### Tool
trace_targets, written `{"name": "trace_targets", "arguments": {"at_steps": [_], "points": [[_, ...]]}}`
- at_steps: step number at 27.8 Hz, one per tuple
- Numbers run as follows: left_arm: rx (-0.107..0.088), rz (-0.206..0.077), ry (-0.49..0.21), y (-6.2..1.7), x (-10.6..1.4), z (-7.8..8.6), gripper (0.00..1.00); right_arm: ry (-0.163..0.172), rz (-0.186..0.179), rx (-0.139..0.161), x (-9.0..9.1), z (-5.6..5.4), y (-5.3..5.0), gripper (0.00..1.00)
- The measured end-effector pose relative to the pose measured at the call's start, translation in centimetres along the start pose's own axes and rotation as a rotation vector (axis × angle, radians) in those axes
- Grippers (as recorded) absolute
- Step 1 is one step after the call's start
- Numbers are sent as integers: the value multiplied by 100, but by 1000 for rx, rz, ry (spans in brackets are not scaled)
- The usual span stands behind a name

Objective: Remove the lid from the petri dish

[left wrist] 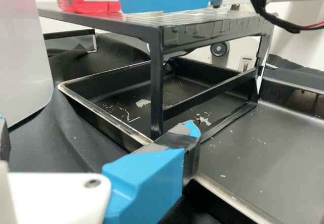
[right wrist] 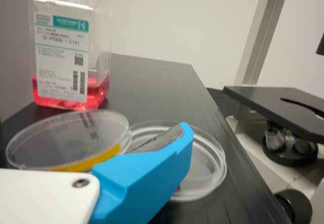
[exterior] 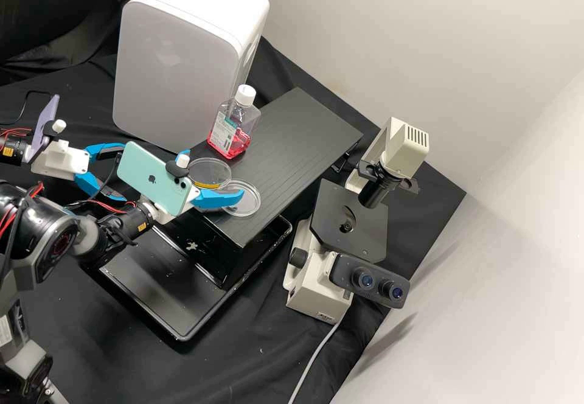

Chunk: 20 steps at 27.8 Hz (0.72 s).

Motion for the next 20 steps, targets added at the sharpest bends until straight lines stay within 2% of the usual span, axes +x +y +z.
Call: {"name": "trace_targets", "arguments": {"at_steps": [8,11,13,16,18,20], "points": [[0,1,0,10,-32,9,100,0,0,-5,-6,2,1,100],[1,5,-1,24,-34,13,100,-9,13,-21,-36,14,20,100],[2,7,-2,30,-35,15,100,-42,58,-12,-78,17,59,100],[2,11,-3,38,-37,17,100,-92,129,25,-136,43,115,100],[2,11,-3,38,-37,17,100,-102,153,47,-193,78,152,100],[2,11,-3,38,-37,17,100,-107,160,80,-249,132,190,100]]}}
